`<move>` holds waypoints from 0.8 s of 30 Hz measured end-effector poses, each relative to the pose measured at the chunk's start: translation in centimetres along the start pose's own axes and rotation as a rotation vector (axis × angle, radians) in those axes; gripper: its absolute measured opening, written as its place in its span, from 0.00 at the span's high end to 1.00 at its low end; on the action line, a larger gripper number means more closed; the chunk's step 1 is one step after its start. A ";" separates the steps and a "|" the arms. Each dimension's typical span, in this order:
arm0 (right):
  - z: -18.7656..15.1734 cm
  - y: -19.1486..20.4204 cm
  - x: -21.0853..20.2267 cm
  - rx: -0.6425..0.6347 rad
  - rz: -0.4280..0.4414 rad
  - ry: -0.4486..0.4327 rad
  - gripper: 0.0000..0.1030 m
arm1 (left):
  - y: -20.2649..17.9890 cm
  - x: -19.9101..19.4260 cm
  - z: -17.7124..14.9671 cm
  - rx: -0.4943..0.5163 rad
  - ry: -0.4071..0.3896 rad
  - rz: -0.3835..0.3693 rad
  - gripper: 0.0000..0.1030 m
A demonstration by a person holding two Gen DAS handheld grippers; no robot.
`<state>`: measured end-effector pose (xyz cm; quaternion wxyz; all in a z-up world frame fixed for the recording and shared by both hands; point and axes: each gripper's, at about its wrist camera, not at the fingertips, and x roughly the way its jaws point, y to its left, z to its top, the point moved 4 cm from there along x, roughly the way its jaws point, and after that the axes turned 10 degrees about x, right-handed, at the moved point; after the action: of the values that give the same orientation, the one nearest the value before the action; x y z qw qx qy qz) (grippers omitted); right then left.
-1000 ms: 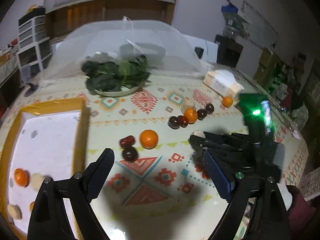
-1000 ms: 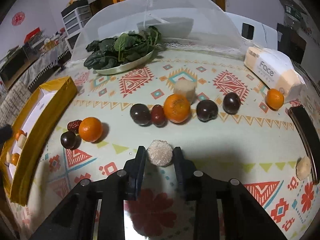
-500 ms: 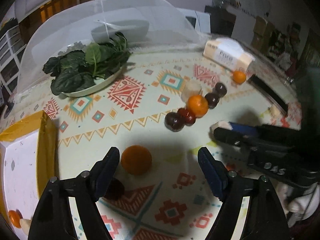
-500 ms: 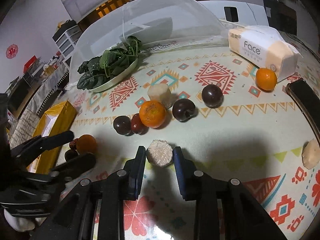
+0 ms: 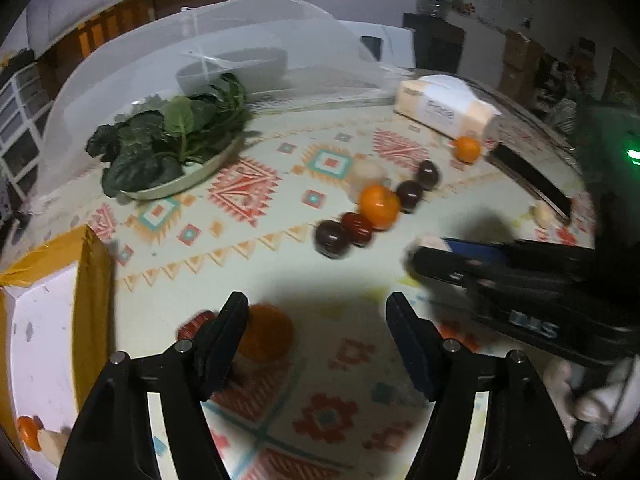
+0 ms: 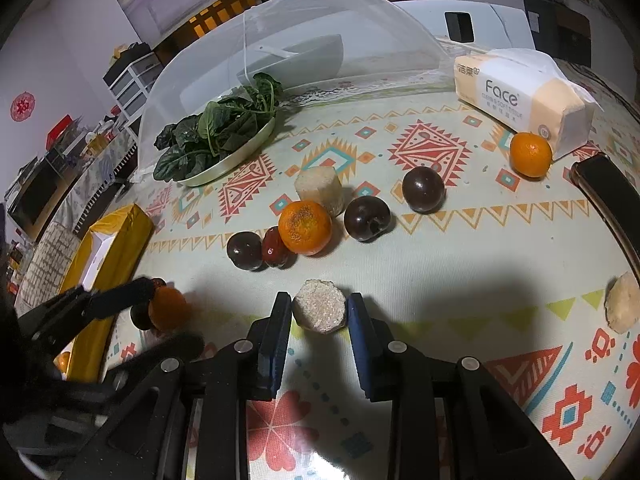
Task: Organize fruits
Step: 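Grasp a mandarin with the left tool while the right tool grasps a rice cake, then carry both items to the white tray and open both tools to release them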
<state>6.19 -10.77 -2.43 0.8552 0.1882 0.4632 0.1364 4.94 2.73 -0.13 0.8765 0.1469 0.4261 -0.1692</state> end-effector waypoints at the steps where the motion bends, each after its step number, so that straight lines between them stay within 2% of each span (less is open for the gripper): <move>1: 0.0 0.0 0.0 -0.001 -0.001 0.000 0.70 | 0.3 0.3 0.0 0.005 0.007 0.018 0.31; 6: 0.0 0.0 0.0 -0.001 -0.002 0.000 0.70 | 1.2 1.2 -0.7 0.035 0.058 0.062 0.32; 7: 0.0 0.0 0.0 -0.001 -0.002 0.000 0.70 | 1.5 1.5 -0.9 0.036 0.067 0.069 0.34; 8: 0.0 0.0 0.0 0.000 -0.001 -0.001 0.70 | 1.6 1.7 -1.0 0.035 0.074 0.081 0.49; 9: 0.0 0.0 0.0 0.000 -0.001 -0.001 0.70 | 1.9 1.9 -1.1 0.034 0.085 0.100 0.70; 10: 0.0 -0.1 0.0 0.002 0.000 -0.001 0.70 | 2.2 2.0 -1.2 0.030 0.092 0.125 0.73; 14: 0.0 0.0 0.0 -0.001 -0.003 -0.001 0.70 | 2.5 1.5 -1.4 -0.014 0.076 0.128 0.73; 19: 0.0 0.2 -0.1 -0.012 0.006 -0.008 0.70 | 2.4 -1.6 -1.4 -0.083 0.005 0.078 0.73; 24: 0.1 0.8 -0.9 -0.009 0.096 -0.039 0.70 | 3.7 -6.4 -2.8 -0.196 -0.079 0.046 0.73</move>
<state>5.75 -10.45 -1.38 0.8574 0.2088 0.4363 0.1755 0.84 8.29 3.66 0.9063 0.0633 0.4024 -0.1122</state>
